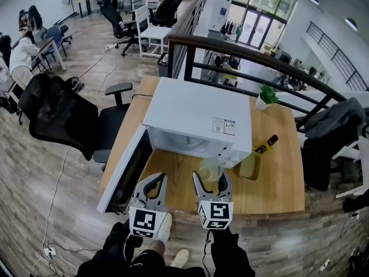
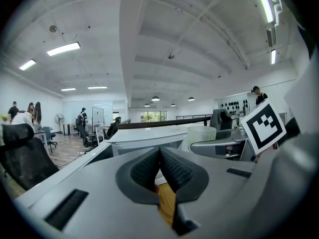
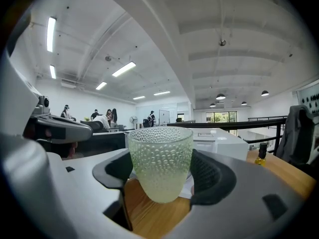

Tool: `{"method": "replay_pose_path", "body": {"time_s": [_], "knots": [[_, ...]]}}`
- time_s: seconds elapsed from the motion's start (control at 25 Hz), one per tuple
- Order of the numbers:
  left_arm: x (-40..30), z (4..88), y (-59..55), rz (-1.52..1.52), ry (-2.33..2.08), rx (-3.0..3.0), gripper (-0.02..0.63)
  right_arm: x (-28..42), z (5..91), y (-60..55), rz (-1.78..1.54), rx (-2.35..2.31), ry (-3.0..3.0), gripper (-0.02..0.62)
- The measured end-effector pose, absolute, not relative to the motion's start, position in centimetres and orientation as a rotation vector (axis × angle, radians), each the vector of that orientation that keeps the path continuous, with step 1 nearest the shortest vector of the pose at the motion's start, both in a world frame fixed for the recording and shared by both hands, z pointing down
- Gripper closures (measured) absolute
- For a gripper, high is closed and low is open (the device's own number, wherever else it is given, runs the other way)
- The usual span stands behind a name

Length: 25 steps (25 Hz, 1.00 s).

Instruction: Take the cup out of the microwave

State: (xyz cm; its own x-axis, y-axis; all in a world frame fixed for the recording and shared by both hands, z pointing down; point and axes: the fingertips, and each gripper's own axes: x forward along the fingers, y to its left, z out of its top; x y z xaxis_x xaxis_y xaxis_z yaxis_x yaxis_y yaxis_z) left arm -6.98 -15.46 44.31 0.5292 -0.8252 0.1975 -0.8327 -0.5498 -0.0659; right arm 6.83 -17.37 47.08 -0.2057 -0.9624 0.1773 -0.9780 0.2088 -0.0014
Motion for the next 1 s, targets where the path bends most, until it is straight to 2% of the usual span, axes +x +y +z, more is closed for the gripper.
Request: {"method": "replay_pose_path", "body": {"time_s": [1.0], "knots": [[-7.0, 39.9, -0.6, 0.321, -1.540, 2.752, 0.583, 9.3, 42.5, 0.6, 0.132, 1.861, -2.337, 0.219]]}}
